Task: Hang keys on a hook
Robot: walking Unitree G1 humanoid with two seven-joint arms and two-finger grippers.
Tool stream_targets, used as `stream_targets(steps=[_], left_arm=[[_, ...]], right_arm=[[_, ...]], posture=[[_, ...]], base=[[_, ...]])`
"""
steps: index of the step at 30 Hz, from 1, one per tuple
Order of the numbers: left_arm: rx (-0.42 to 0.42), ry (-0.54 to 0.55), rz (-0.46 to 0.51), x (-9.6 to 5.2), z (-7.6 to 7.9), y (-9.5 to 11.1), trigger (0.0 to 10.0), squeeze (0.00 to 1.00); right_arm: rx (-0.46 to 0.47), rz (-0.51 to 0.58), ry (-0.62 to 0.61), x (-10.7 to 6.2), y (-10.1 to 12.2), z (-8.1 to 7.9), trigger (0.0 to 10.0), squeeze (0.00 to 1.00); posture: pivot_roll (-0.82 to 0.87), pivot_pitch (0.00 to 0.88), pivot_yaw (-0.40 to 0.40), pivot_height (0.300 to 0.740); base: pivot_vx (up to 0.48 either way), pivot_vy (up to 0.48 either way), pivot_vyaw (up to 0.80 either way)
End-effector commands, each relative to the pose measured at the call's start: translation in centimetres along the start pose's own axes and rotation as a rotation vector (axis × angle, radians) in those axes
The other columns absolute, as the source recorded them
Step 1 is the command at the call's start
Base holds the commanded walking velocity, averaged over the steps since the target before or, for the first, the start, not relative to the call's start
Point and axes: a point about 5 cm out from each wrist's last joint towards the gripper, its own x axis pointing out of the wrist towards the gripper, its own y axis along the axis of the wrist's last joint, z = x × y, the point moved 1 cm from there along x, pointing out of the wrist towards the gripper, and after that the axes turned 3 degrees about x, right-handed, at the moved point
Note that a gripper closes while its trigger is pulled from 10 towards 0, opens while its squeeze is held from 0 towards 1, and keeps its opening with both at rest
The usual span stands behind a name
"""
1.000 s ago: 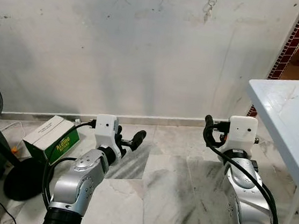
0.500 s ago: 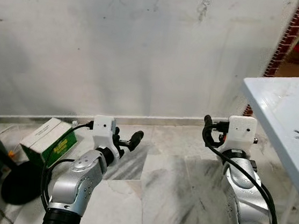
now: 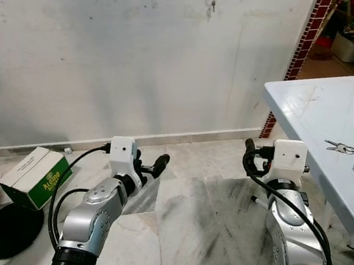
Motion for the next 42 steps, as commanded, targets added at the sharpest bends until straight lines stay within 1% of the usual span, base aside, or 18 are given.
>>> stream_targets(steps=[1,4,5,8,10,11,12,14,15,19,23,25,26,28,32,33,37,42], left_arm=[[0.041,-0.025,-0.031,-0.8,-0.5,-0.1,10.0,0.00],[0.065,-0.051,-0.050,-1.4,-0.9,-0.2,10.0,0.00],[0.085,-0.060,-0.063,-1.7,-1.2,-0.2,10.0,0.00],[0.097,-0.056,-0.078,-2.5,-2.0,-0.3,10.0,0.00],[0.135,-0.056,-0.093,-3.5,-2.6,-0.7,10.0,0.00],[0.137,-0.054,-0.093,-3.8,-2.8,-0.7,10.0,0.00],[0.137,-0.054,-0.093,-3.8,-2.8,-0.7,10.0,0.00],[0.158,-0.037,-0.085,-4.5,-3.1,-0.8,10.0,0.00],[0.160,-0.027,-0.082,-4.6,-3.1,-0.8,10.0,0.00],[0.126,0.037,-0.056,-5.2,-3.5,-0.7,10.0,0.00],[0.135,0.087,-0.037,-6.2,-3.7,-1.2,10.0,0.00],[0.173,0.098,-0.030,-6.9,-3.6,-1.7,10.0,0.00],[0.183,0.125,-0.035,-7.0,-3.9,-1.7,10.0,0.00],[0.176,0.152,-0.048,-7.0,-4.3,-1.8,10.0,0.00],[0.174,0.129,-0.049,-7.0,-4.2,-1.7,10.0,0.00],[0.195,0.103,-0.058,-6.9,-4.1,-1.6,10.0,0.00],[0.218,0.094,-0.062,-6.2,-4.3,-1.3,10.0,0.00],[0.202,0.097,-0.045,-5.5,-4.1,-0.9,10.0,0.00]], right_arm=[[-0.005,-0.024,0.024,-0.6,-0.4,0.2,10.0,0.00],[-0.023,-0.035,0.027,-1.0,-0.8,0.8,10.0,0.00],[-0.046,-0.037,0.017,-1.2,-0.8,1.3,10.0,0.00],[-0.049,-0.045,-0.002,-1.4,-0.8,2.3,10.0,0.00],[-0.054,-0.061,-0.007,-1.5,-1.0,3.0,10.0,0.00],[-0.066,-0.064,-0.012,-1.5,-1.0,3.3,10.0,0.00],[-0.066,-0.064,-0.012,-1.5,-1.0,3.3,10.0,0.00],[-0.113,-0.029,-0.010,-1.3,-0.4,3.2,10.0,0.00],[-0.111,-0.025,-0.011,-1.3,-0.3,3.2,10.0,0.00],[-0.076,-0.028,-0.031,-1.5,-0.5,2.7,10.0,0.00],[-0.042,-0.035,-0.075,-2.1,-0.8,2.9,10.0,0.00],[-0.024,-0.015,-0.076,-2.4,-0.8,2.7,10.0,0.00],[-0.026,-0.009,-0.087,-2.5,-0.8,2.7,10.0,0.00],[-0.036,-0.007,-0.102,-2.7,-0.9,2.8,10.0,0.00],[-0.036,-0.012,-0.105,-2.8,-1.0,2.8,10.0,0.00],[-0.052,-0.008,-0.092,-2.8,-1.0,2.8,10.0,0.00],[-0.055,0.012,-0.103,-2.2,-0.4,3.4,10.0,0.00],[-0.037,0.017,-0.121,-1.9,-0.1,3.5,10.0,0.00]], posture=[[-0.09,0.000,0.101,0.740],[-0.09,0.000,0.106,0.740],[-0.09,0.000,0.111,0.740],[-0.08,0.000,0.122,0.740],[-0.08,0.000,0.131,0.740],[-0.08,0.000,0.131,0.740],[-0.08,0.000,0.131,0.740],[-0.07,0.000,0.140,0.740],[-0.06,0.000,0.141,0.740],[-0.05,0.000,0.139,0.740],[-0.04,0.000,0.122,0.740],[-0.04,0.000,0.116,0.740],[-0.04,0.000,0.116,0.740],[-0.04,0.000,0.116,0.740],[-0.04,0.000,0.116,0.740],[-0.05,0.000,0.118,0.740],[-0.06,0.000,0.117,0.740],[-0.07,0.000,0.112,0.740]], base=[[0.000,0.000,-0.80],[0.000,0.000,-0.80],[0.000,0.000,-0.80],[0.000,0.000,-0.80],[0.000,0.000,-0.80],[0.000,0.000,-0.80],[0.000,0.000,-0.80],[0.000,0.000,-0.80],[0.000,0.000,-0.80],[0.000,0.000,-0.40],[0.000,0.000,0.00],[0.000,0.000,-0.80],[0.000,0.000,-0.80],[0.000,0.000,-0.80],[0.000,0.000,-0.80],[0.000,0.000,-0.80],[0.000,0.000,-0.80],[0.000,0.000,-0.80]])
